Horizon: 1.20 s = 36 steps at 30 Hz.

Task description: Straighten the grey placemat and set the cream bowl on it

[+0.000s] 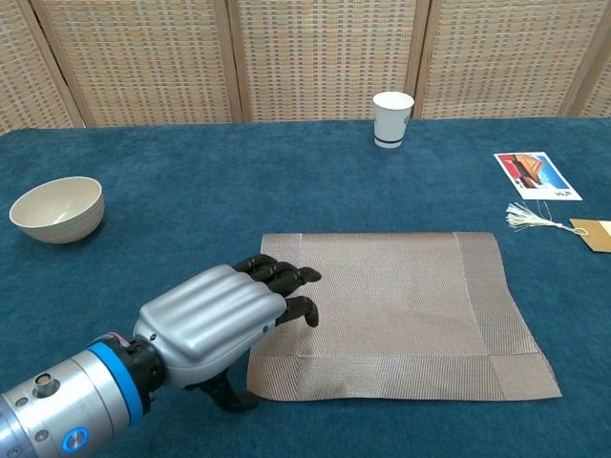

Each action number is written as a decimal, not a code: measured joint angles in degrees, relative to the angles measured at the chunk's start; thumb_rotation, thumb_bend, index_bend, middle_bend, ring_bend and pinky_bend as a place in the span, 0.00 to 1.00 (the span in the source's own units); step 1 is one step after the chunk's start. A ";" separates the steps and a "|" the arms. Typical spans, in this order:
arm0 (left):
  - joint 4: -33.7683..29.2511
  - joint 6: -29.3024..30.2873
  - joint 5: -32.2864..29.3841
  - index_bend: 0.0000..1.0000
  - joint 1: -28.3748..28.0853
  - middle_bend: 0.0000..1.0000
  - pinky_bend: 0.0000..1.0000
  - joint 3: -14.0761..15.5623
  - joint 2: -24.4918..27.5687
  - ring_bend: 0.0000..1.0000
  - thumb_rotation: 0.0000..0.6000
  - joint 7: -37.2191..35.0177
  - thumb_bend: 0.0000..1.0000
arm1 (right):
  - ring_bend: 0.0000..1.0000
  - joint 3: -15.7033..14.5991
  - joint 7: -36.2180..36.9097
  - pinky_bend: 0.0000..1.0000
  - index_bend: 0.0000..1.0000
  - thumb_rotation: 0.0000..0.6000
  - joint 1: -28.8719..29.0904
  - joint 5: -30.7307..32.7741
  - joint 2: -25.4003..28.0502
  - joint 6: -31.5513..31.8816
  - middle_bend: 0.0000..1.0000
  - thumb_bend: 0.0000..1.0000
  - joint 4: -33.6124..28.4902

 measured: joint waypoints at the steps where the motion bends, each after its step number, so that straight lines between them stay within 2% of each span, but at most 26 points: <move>1: 0.15 0.05 0.00 0.25 -0.05 0.00 0.00 -0.03 -0.12 0.00 1.00 0.07 0.23 | 0.00 0.01 0.04 0.00 0.00 1.00 0.01 0.03 0.01 -0.02 0.00 0.04 -0.01; 4: 0.64 0.09 -0.27 0.25 -0.19 0.00 0.00 -0.23 -0.43 0.00 1.00 0.27 0.28 | 0.00 0.03 0.22 0.00 0.00 1.00 0.00 0.03 0.06 0.01 0.00 0.04 -0.02; 9: 1.40 -0.02 -1.29 0.26 -0.42 0.00 0.00 -0.77 -1.02 0.00 1.00 0.52 0.28 | 0.00 0.04 0.42 0.00 0.00 1.00 -0.02 0.03 0.14 0.05 0.00 0.04 -0.01; 13: 1.97 -0.07 -1.75 0.36 -0.59 0.00 0.00 -0.83 -1.56 0.00 1.00 0.84 0.28 | 0.00 0.05 0.74 0.00 0.00 1.00 0.00 0.15 0.25 -0.07 0.00 0.04 0.01; 18: 2.61 0.19 -2.41 0.55 -0.71 0.00 0.00 -0.99 -2.12 0.00 1.00 1.36 0.29 | 0.00 0.06 0.93 0.00 0.00 1.00 -0.07 0.12 0.42 0.04 0.00 0.04 -0.11; 21: 2.60 0.38 -2.41 0.59 -0.77 0.00 0.00 -1.04 -2.19 0.00 1.00 1.25 0.31 | 0.00 0.03 1.00 0.00 0.00 1.00 -0.05 0.10 0.44 -0.04 0.00 0.04 -0.13; 36: 2.73 0.86 -2.75 0.61 -1.11 0.00 0.00 -1.27 -2.00 0.00 1.00 1.02 0.53 | 0.00 -0.24 1.25 0.00 0.00 1.00 -0.01 -0.19 0.67 -0.31 0.00 0.04 -0.38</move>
